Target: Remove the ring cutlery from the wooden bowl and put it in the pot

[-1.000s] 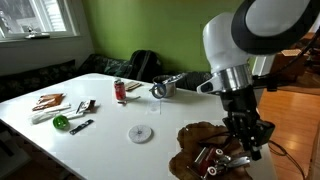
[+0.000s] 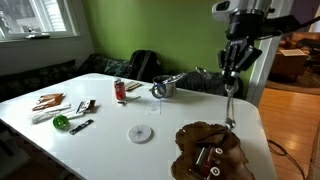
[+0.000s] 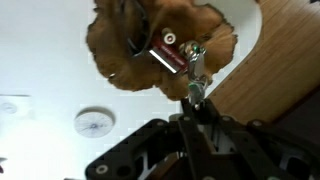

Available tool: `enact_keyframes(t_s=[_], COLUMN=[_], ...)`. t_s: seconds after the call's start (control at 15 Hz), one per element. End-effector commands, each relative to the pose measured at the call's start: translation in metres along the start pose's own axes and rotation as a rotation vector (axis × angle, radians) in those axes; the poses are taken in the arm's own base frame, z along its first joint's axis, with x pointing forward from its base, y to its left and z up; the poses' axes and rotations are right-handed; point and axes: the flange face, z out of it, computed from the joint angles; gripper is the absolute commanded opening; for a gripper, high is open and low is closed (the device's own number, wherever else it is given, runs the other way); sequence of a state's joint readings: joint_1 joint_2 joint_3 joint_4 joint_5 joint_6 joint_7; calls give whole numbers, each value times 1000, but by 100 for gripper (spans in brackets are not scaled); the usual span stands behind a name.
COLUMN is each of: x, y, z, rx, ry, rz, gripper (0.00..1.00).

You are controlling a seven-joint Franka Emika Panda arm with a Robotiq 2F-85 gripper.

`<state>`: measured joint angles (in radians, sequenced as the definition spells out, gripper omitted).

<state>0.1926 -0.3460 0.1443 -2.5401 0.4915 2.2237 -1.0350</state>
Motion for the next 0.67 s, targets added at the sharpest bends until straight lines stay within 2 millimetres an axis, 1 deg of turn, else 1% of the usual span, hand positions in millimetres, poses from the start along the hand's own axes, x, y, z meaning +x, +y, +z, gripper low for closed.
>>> enact_keyframes(t_s=[0.0,0.13,0.2,0.27,0.33,0.4,0.6], x=[-1,-2,-5,-6,-9,-10,-7], y=[53,92,104,81,93,100,105], z=[-67,-94,-102,-95,-104,-106,-100], rx=[-185,-305,-364,-297,-335,-348,-348], ry=[79,121,138,132,143,146,141], rz=[68,110,138,96,115,126,131], gripper=[4,4,4,16,16,16,16])
